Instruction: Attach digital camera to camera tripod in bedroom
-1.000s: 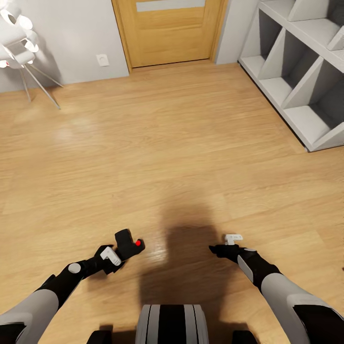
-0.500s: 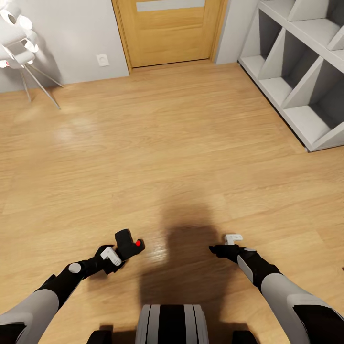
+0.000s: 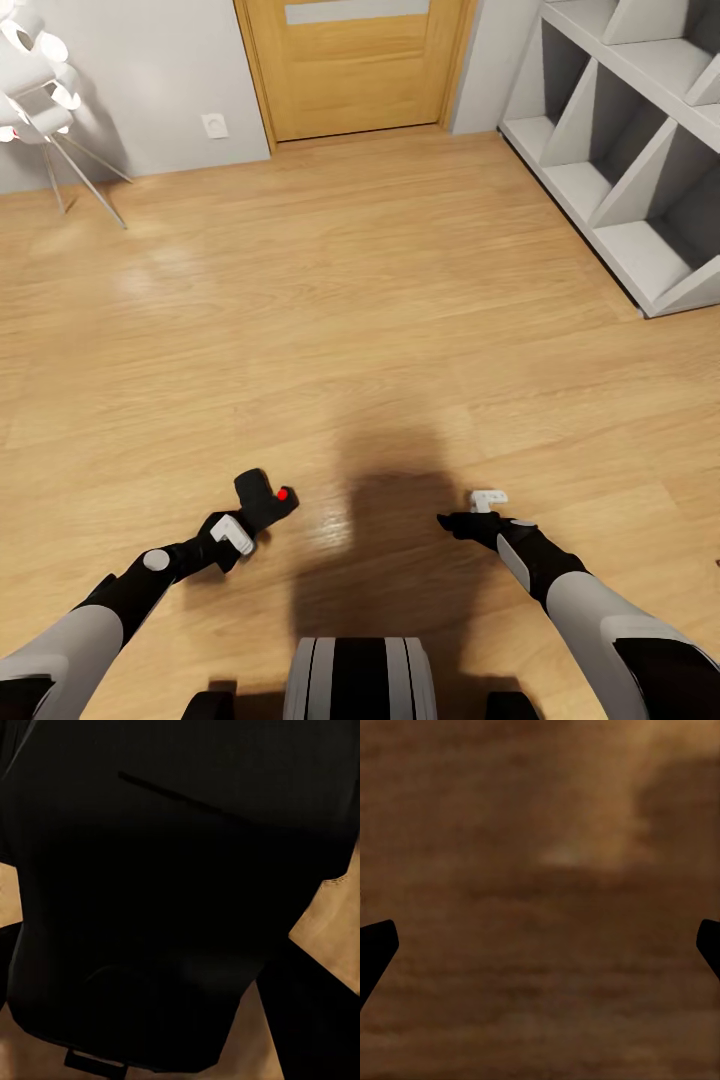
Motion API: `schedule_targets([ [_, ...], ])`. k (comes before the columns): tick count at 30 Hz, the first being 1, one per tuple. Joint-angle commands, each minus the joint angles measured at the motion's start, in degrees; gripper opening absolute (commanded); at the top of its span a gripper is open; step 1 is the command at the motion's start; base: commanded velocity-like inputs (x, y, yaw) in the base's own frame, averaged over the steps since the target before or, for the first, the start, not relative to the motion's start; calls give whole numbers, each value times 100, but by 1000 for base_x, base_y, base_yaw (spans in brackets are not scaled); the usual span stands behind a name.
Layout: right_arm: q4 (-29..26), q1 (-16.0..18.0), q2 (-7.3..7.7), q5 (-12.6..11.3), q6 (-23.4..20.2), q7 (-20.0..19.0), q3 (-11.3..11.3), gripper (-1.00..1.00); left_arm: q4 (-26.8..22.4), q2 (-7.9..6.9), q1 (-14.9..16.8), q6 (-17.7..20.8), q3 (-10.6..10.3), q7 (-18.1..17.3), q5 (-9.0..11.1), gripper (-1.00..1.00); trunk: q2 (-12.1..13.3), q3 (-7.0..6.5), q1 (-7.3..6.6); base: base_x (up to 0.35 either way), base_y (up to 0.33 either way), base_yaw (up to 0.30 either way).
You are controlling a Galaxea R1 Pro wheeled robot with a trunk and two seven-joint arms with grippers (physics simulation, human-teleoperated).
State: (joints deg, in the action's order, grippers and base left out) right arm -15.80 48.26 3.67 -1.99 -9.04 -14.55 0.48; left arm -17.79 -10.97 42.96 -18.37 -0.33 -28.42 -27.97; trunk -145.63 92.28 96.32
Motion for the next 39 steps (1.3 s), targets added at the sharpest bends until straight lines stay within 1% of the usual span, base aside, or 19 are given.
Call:
schedule_targets([
  [1,-11,-1,2,-20,-36,-17,4,100,2,-2,2,-36,0,3,-44,-100,-1,3,-1,0,0,0],
  [9,-11,-1,-9,-13,-36,-24,11,100,-135,19,2,-5,79,5,44,-100,-1,3,-1,0,0,0],
  [11,-11,-1,-40,-9,-36,-17,12,100,-409,33,2,33,109,14,141,-100,-1,3,-1,0,0,0],
  [12,-70,-1,-109,284,48,-123,14,100,-2853,32,2,1443,392,-5,2093,-100,-1,3,-1,0,0,0],
  [13,-78,-1,-111,311,49,-124,14,100,-3015,41,2,1623,394,-5,2115,-100,-1,3,-1,0,0,0],
  [18,-116,-1,-121,398,51,-119,6,100,-4414,166,2,3038,401,1,2190,-100,-1,3,-1,0,0,0],
  [22,-124,-1,-131,406,51,-118,5,100,-5207,247,2,3800,402,2,2206,-100,-1,3,-1,0,0,0],
  [25,-131,-1,-143,408,15,-118,8,100,-6177,401,2,4898,418,13,2278,-100,-1,3,-1,0,0,0],
  [26,-132,-1,-144,409,8,-118,9,100,-6296,419,2,5066,425,14,2287,-100,-1,3,-1,0,0,0],
  [27,-133,-1,-145,409,-2,-118,10,100,-6497,451,2,5403,439,21,2300,-100,-1,3,-1,0,0,0],
  [28,-139,-1,-145,410,-27,-121,12,100,-6802,551,2,6229,435,41,2315,-100,-1,3,-1,0,0,0],
  [29,-140,-1,-144,410,-36,-123,13,100,-6867,620,2,6503,430,71,2316,-100,-1,3,-1,0,0,0],
  [30,-143,-1,-141,412,-45,-154,15,100,-6930,767,2,6809,427,223,2309,-100,-1,3,-1,0,0,0],
  [31,-148,-1,-140,413,-48,-192,17,100,-6954,865,2,6938,429,379,2305,-100,-1,3,-1,0,0,0],
  [32,-158,-1,-142,412,-49,-218,18,100,-6962,915,2,6985,434,486,2303,-100,-1,3,-1,0,0,0],
  [36,-339,-1,-139,411,-124,-422,15,100,-6984,1217,2,7123,492,1436,2306,-100,-1,3,-1,0,0,0],
  [37,-433,-1,-139,411,-213,-487,11,100,-6987,1356,2,7140,501,1788,2309,-100,-1,3,-1,0,0,0],
  [38,-814,-1,-130,398,-617,-620,-6,100,-6969,1817,2,7169,489,2520,2321,-100,-1,3,-1,0,0,0],
  [39,-942,-1,-125,386,-746,-639,-9,100,-6951,1922,2,7178,483,2626,2330,-100,-1,3,-1,0,0,0],
])
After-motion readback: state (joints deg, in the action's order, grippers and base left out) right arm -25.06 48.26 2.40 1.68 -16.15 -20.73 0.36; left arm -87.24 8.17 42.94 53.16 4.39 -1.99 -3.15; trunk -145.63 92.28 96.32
